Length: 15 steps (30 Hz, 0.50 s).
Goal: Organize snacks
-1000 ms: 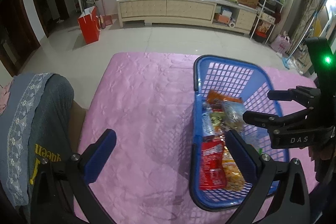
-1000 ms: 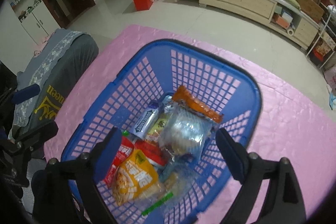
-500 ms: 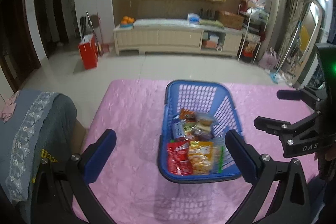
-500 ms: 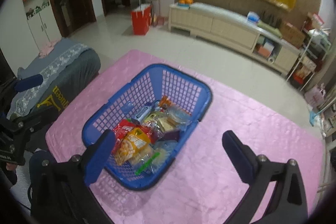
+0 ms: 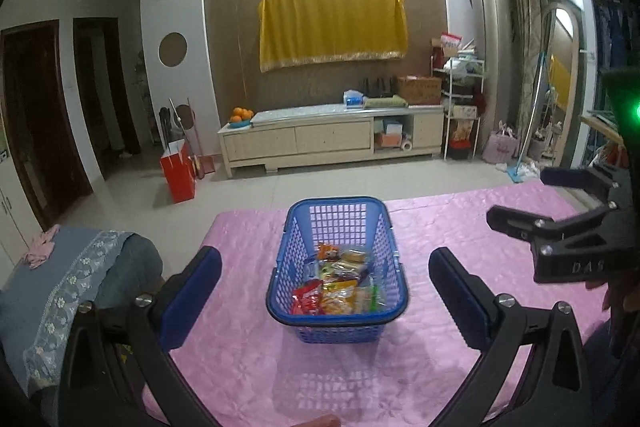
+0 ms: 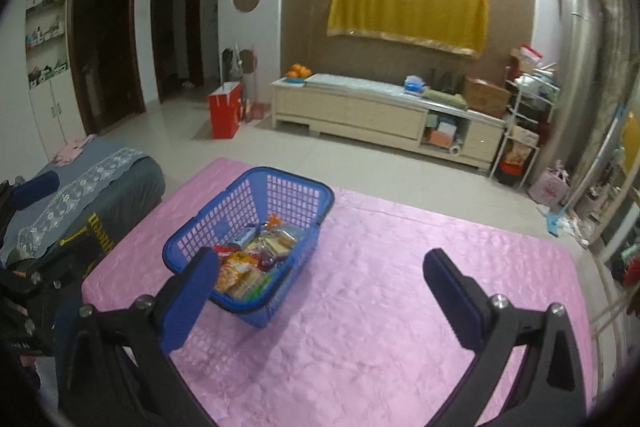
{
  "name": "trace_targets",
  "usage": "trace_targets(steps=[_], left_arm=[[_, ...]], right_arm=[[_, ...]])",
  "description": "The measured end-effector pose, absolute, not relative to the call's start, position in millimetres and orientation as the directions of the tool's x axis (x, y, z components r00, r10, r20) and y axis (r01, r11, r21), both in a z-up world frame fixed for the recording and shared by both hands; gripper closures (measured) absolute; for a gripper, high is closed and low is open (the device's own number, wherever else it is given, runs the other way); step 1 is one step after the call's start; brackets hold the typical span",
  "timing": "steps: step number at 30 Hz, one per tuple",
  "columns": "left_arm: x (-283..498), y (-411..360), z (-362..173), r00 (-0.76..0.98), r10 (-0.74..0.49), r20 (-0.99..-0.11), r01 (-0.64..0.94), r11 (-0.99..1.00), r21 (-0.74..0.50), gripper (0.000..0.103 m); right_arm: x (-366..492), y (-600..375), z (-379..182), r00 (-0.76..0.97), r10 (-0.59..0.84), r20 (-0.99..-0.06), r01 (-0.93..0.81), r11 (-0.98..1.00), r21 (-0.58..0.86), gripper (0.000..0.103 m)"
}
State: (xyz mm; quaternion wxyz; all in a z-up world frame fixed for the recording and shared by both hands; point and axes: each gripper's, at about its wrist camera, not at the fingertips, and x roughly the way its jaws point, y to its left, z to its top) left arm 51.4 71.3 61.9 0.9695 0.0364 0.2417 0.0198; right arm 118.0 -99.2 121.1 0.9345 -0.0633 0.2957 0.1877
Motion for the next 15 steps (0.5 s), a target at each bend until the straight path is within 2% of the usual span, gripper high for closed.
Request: trace_targets(steps=[7, 10, 15], left_arm=[[20, 55, 64, 0.908, 0.088, -0.410, -0.043, 0.992, 0.119, 0.000], [3, 49, 65, 0.917, 0.067, -0.392, -0.032, 0.995, 0.094, 0.000], [-13, 42, 60, 0.921, 0.053, -0.387, -0.026, 0.997, 0.076, 0.000]], right_arm=[[69, -114, 123, 0.789, 0.304, -0.534, -0.361, 0.933, -0.002, 0.000], [47, -116, 125, 0.840, 0.248, -0.482, -0.314, 0.948, -0.059, 0.000], [19, -122, 125, 0.860, 0.246, -0.446, -0.301, 0.952, -0.054, 0.000]])
